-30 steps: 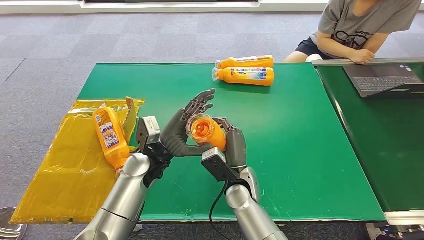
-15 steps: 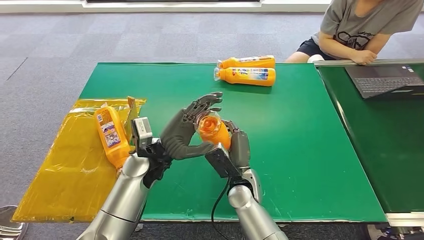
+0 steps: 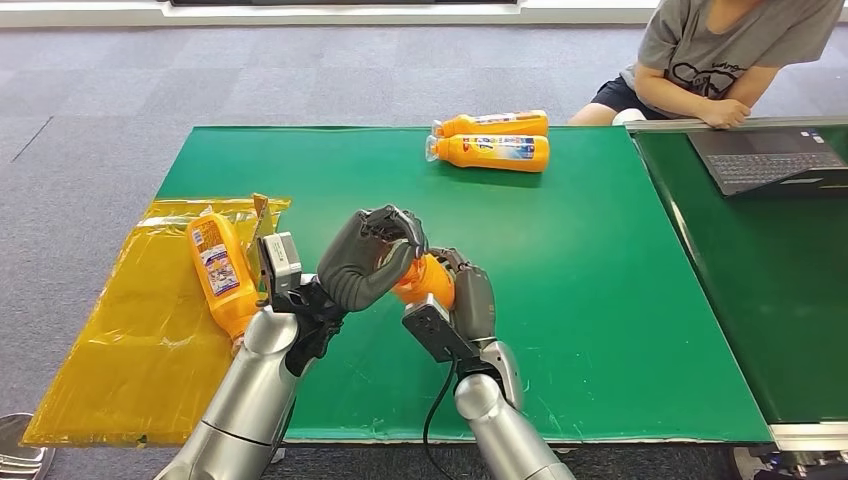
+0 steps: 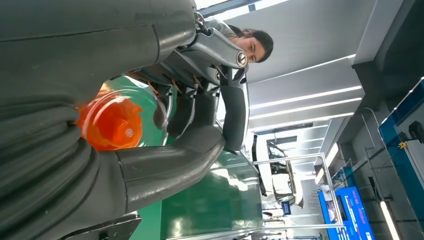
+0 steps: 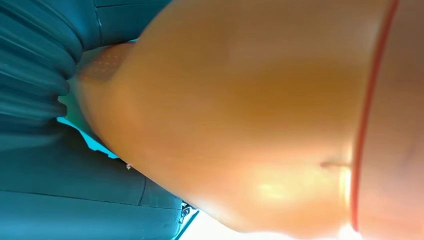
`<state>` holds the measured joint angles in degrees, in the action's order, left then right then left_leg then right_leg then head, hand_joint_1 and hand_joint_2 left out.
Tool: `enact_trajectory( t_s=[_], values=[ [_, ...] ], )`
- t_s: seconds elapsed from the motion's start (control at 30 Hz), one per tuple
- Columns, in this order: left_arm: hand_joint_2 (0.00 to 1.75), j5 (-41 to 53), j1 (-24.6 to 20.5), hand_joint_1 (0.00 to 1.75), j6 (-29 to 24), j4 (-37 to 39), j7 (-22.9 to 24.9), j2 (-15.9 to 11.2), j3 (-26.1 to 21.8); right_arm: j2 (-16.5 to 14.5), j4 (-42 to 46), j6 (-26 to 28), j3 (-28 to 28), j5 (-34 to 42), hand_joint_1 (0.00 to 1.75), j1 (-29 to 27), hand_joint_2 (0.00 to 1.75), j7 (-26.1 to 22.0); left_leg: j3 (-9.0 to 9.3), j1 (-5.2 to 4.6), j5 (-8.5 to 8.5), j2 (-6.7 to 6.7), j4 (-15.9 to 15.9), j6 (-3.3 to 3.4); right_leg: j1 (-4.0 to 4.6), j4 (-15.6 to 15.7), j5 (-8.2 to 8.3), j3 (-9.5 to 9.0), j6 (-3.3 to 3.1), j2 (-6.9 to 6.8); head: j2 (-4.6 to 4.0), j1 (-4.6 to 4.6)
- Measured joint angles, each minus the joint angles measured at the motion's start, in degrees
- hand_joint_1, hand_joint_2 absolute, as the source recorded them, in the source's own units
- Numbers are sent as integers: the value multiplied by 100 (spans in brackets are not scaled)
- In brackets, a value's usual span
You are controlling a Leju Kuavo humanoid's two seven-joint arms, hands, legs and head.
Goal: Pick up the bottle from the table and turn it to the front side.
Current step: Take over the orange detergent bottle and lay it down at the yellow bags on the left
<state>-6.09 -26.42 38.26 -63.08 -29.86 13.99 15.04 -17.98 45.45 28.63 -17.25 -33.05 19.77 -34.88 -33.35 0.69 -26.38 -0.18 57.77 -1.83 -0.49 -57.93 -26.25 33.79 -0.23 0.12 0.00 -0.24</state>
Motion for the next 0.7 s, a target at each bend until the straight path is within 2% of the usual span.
enact_trajectory(
  t_s=[0.4, 0.43, 0.53, 0.57, 0.7],
  values=[
    [175, -5, 3, 175, -3, -66, 74, 0, -3, -9, -69, 10, 0, -11, 175, 24, 175, -19, 0, 0, 0, -3, 0, 0, 0, 0, 0, 0, 0, 0, 0, 0],
    [175, -6, 2, 136, -4, -76, 84, 0, -5, -10, -70, 13, 0, -16, 175, 30, 175, -19, 0, 0, 0, -3, 0, 0, 0, 0, 0, 0, 0, 0, 0, 0],
    [175, -7, -1, 5, -50, -123, 101, -1, -27, -18, -71, 11, 0, -48, 175, 74, 175, -3, 0, 0, 0, -3, 0, 0, 0, 0, 0, 0, 0, 0, 0, 0],
    [175, -3, -2, 0, -86, -145, 115, -1, -35, -22, -71, 10, 0, -59, 175, 101, 175, 16, 0, 0, 0, -3, 0, 0, 0, 0, 0, 0, 0, 0, 0, 0],
    [175, 232, -30, 0, -573, -220, 246, -4, -66, -29, -71, 3, 0, -107, 175, 218, 175, 151, 0, 0, 1, -3, 0, 0, 0, 0, 0, -1, 0, -1, 0, 0]
  ],
)
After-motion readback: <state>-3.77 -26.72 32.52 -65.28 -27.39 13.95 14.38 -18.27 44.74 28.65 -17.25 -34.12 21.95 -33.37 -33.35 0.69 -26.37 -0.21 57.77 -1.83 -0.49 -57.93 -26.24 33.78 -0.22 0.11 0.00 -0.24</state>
